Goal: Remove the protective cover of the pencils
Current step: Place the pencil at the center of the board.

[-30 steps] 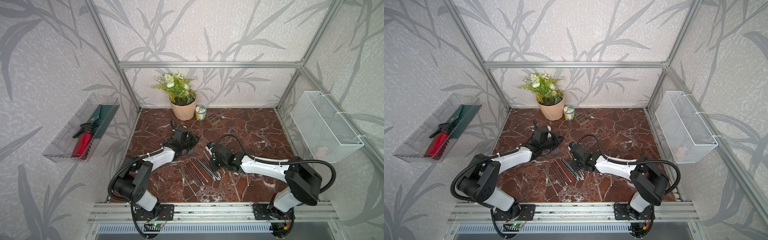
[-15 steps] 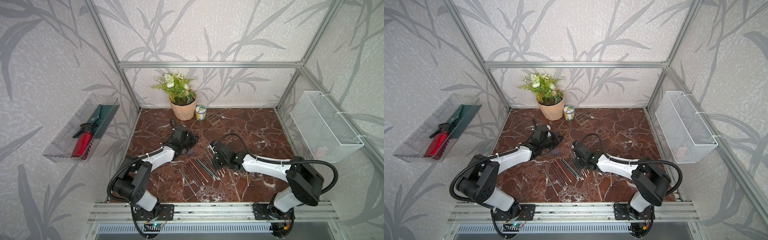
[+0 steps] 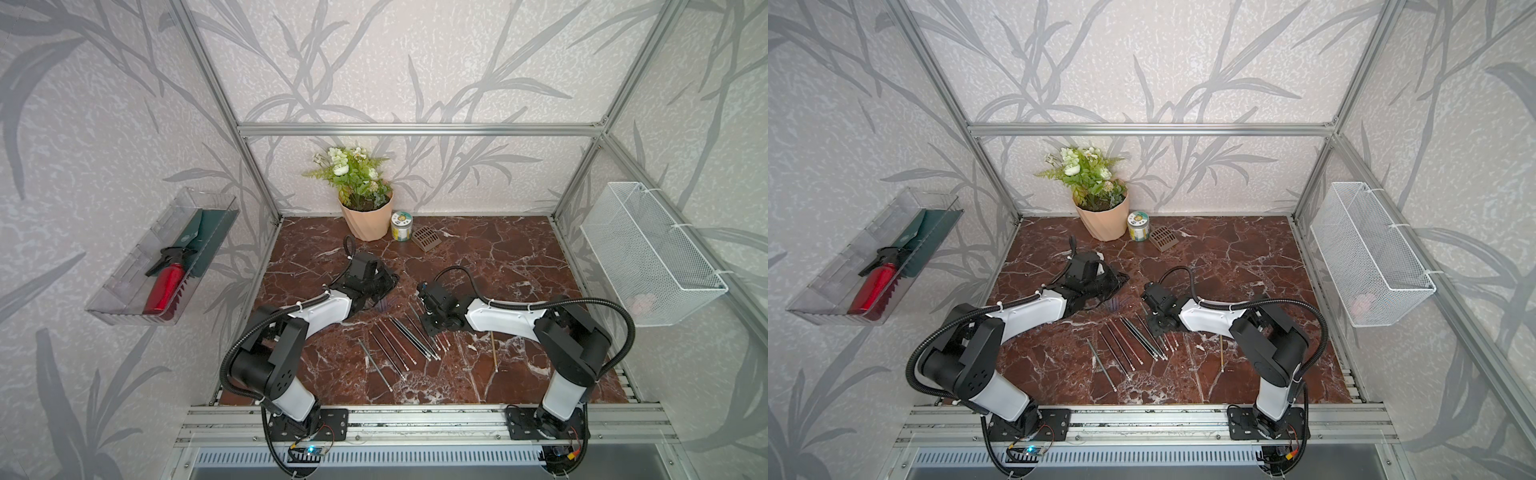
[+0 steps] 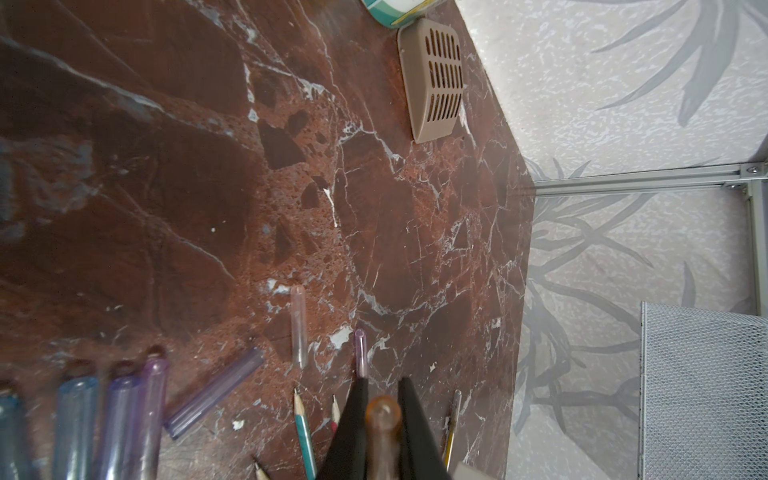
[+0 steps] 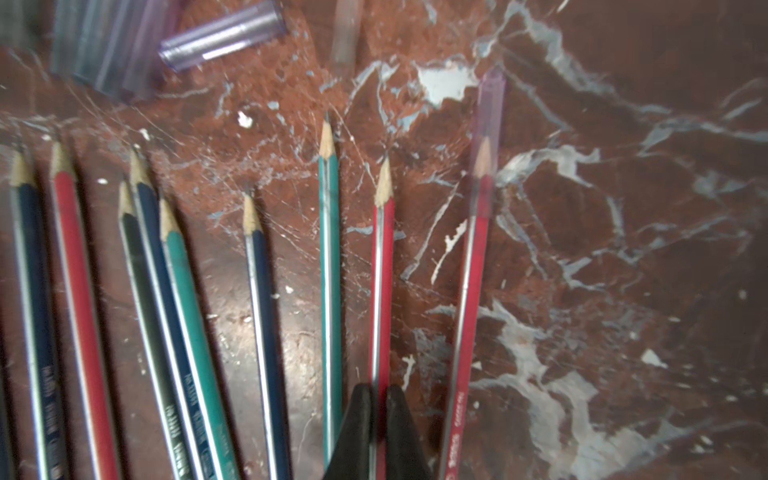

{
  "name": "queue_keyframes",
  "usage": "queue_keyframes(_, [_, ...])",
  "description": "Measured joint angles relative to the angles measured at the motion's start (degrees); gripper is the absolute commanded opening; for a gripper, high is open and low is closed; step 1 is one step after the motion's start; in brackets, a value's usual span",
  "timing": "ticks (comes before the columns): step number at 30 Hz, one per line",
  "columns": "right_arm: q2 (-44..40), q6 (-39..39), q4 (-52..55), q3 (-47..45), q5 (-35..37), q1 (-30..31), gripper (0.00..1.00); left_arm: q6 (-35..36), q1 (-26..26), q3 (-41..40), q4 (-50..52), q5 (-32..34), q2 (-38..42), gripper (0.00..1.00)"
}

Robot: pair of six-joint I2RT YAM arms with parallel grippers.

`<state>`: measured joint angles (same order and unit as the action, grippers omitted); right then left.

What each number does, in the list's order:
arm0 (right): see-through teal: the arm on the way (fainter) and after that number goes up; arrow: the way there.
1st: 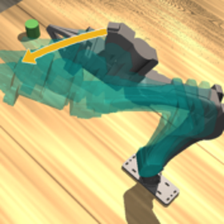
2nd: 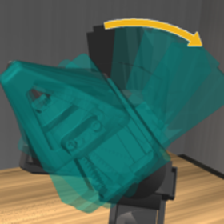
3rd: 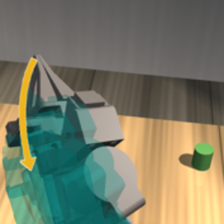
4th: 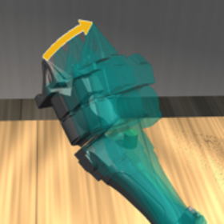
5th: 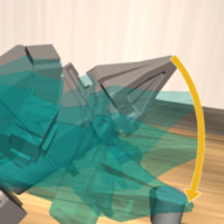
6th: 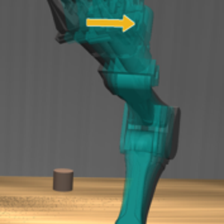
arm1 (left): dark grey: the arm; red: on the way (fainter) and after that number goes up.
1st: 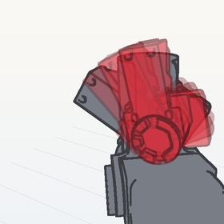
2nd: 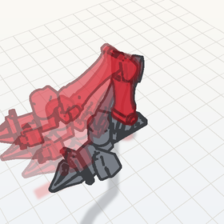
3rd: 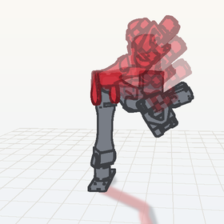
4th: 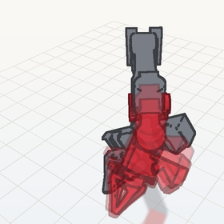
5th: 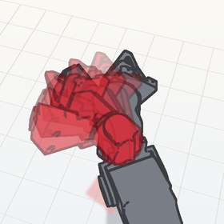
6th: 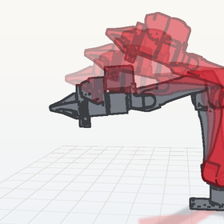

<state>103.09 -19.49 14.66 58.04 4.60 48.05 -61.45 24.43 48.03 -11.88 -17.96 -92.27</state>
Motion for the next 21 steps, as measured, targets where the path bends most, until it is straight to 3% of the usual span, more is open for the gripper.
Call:
queue_keyframes(10, [0.8,0.0,0.3,1.1,-0.2,-0.1,0.00,0.4,0.5,0.7,0.7,-0.5,-2.8,0.00])
queue_keyframes(21, [0.9,-0.2,0.3,1.1,-0.2,-0.1,0.12,0.5,2.0,2.6,1.2,-0.4,-6.2,0.00])
